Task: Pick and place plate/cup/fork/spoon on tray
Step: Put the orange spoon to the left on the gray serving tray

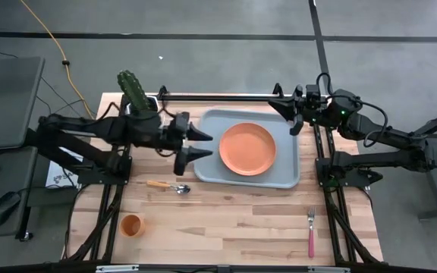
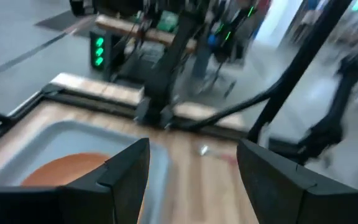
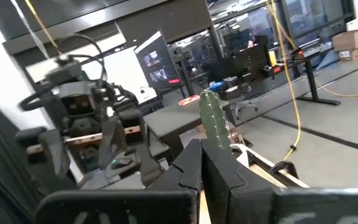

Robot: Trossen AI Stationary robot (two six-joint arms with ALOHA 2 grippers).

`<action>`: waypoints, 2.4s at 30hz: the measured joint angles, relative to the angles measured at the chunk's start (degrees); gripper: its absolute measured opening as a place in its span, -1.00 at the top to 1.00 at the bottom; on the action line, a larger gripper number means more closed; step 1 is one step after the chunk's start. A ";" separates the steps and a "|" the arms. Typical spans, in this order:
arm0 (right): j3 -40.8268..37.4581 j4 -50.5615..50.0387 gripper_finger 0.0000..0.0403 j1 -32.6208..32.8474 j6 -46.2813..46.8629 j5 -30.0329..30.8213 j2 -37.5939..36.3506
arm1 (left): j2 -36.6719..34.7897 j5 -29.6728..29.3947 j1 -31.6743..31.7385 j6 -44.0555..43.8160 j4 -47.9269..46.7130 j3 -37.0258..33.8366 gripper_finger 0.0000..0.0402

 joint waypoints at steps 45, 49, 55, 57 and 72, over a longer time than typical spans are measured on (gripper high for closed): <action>0.00 0.35 1.00 3.28 1.07 -7.70 0.72 | -20.00 13.68 1.07 0.77 7.31 -28.68 -0.14; 0.00 0.32 1.00 3.28 1.07 -7.72 0.72 | -20.09 13.66 0.36 3.75 -5.07 -28.68 -0.14; 0.00 0.28 1.00 3.28 1.07 -7.72 0.72 | -17.53 12.84 -3.63 7.34 -24.76 -28.68 -0.14; 0.00 0.26 1.00 3.28 1.04 -7.72 0.72 | -15.64 12.09 -5.23 8.35 -29.06 -28.68 -0.14; 0.00 -0.58 1.00 3.28 0.85 -5.23 0.72 | 6.31 1.79 -12.65 6.52 -29.98 -29.21 -0.14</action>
